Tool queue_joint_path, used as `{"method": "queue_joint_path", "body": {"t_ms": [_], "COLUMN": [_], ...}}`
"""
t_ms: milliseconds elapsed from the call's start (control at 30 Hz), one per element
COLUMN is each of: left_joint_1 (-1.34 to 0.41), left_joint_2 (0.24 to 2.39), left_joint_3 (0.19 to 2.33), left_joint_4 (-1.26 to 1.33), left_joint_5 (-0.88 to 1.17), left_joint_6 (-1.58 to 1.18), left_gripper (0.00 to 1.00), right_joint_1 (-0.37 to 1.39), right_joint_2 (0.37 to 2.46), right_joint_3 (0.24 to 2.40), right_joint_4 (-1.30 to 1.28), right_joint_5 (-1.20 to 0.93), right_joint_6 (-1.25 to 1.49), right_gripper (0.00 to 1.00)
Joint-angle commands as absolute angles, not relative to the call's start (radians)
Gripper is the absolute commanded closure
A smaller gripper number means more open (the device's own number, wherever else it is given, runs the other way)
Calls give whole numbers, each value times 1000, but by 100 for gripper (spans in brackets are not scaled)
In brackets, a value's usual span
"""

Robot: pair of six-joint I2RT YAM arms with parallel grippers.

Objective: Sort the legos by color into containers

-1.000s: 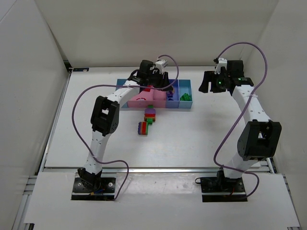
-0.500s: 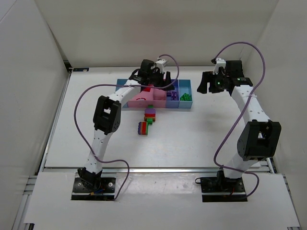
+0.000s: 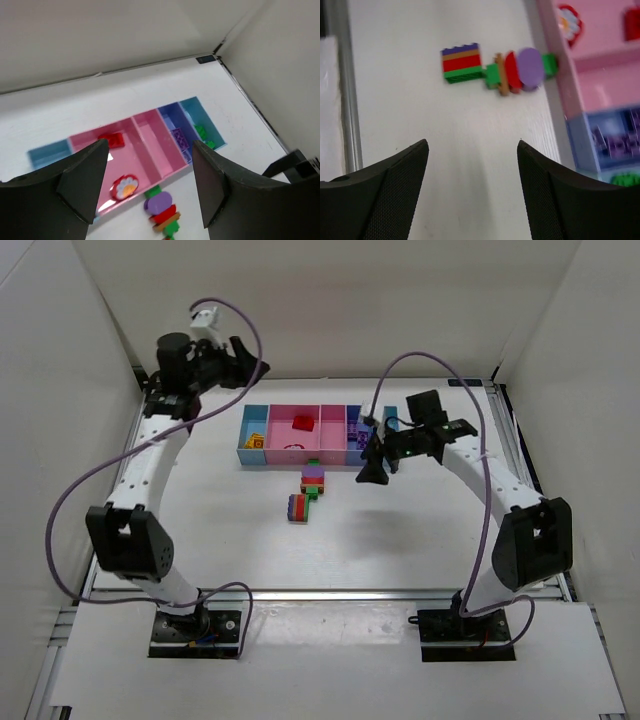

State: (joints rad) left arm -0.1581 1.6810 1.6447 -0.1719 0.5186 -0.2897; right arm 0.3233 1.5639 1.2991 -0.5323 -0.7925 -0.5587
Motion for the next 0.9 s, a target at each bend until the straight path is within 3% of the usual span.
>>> {"method": "queue_joint_path", "body": {"t_ms": [0, 133, 267, 367, 500, 867], "left_joint_1": [-89, -12, 35, 55, 87, 149], "left_joint_2": [1588, 1474, 1359, 1315, 1295, 1266], "left_joint_3": [1522, 1389, 1278, 1209, 1198, 1160], "left_joint_4": [-265, -308, -304, -314, -351, -377], "left_joint_5": [567, 569, 548, 529, 508, 462], "left_joint_6": [-273, -252, -227, -216, -227, -275], "left_gripper": [22, 22, 21, 21, 20, 5], "right_joint_1": [421, 503, 547, 664, 759, 857], "right_joint_2": [1542, 1660, 1752, 1808, 1856, 1965], "right_joint_3": [1311, 1440, 1525, 1549, 1548, 1543], "right_joint_4": [-667, -808, -766, -674, -635, -505], "right_joint_5": [-936, -911, -899, -702, -591, -330], "right_joint_6": [-921, -1072, -873, -734, -716, -591], "right_gripper": [25, 25, 22, 21, 19, 16]}}
